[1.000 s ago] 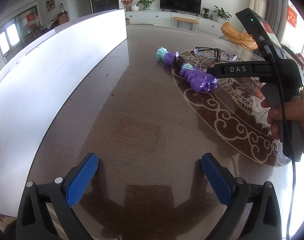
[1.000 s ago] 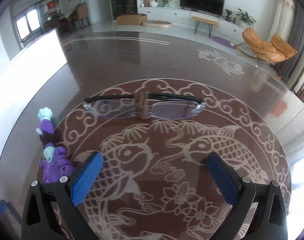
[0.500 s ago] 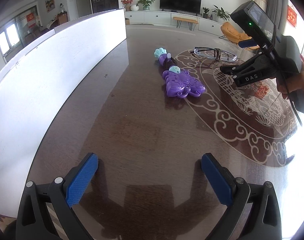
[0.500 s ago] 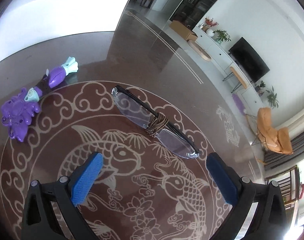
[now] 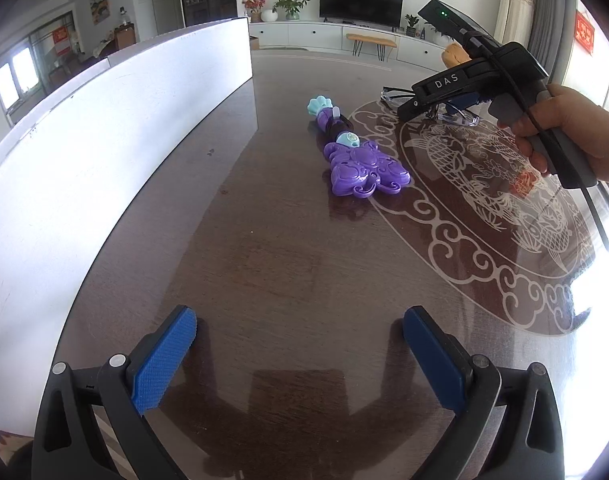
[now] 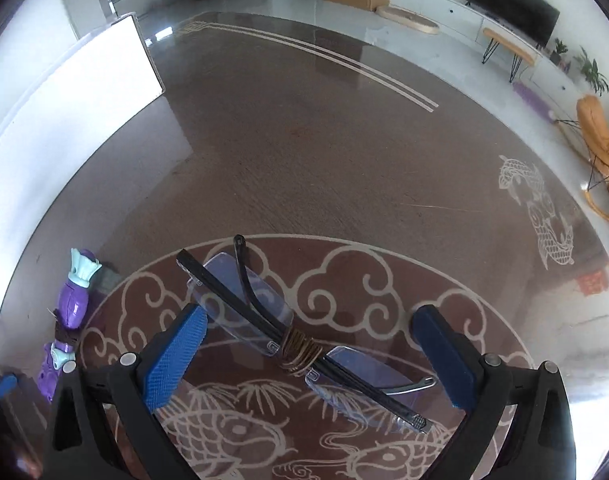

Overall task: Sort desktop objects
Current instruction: 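Lower the right tool onto the clear glasses and close on the bridge, then lift the glasses with the right tool while the left tool grasps the purple toy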

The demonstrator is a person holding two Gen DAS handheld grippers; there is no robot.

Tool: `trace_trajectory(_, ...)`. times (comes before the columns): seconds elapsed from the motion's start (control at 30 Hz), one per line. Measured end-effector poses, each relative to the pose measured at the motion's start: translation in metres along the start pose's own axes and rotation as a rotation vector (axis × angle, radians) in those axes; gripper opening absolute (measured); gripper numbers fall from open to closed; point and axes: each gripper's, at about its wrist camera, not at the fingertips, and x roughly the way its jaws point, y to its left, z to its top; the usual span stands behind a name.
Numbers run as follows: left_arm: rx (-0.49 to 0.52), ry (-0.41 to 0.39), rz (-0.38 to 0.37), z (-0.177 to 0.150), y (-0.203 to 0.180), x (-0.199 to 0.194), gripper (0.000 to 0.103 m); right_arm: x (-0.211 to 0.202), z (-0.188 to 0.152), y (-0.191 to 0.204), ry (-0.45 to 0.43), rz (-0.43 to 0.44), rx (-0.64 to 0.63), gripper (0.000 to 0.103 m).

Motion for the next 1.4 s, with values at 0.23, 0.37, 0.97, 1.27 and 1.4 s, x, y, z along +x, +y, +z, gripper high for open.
trace_trajectory(0.23, 0.0, 0.0, 0.0, -0.001, -0.001, -0.001, 0.103, -0.029, -0.046, 0.048, -0.04, 0.042, -0.099, 0.058)
trace_trajectory(0.37, 0.0, 0.0, 0.0, -0.001, -0.001, -0.001, 0.103, -0.032, -0.058, 0.06, -0.075, -0.01, -0.064, 0.035)
trace_trajectory(0.97, 0.001, -0.001, -0.002, -0.001, 0.0, -0.001, 0.103, -0.044, -0.086, 0.048, -0.209, -0.093, 0.121, 0.017)
trace_trajectory(1.27, 0.001, -0.001, -0.002, -0.001, 0.0, -0.001, 0.103, -0.095, -0.207, 0.042, -0.252, -0.171, 0.176, 0.017)
trace_trajectory(1.4, 0.001, -0.001, -0.002, -0.001, 0.0, -0.001, 0.103, -0.104, -0.229, 0.04, -0.281, -0.229, 0.18, 0.032)
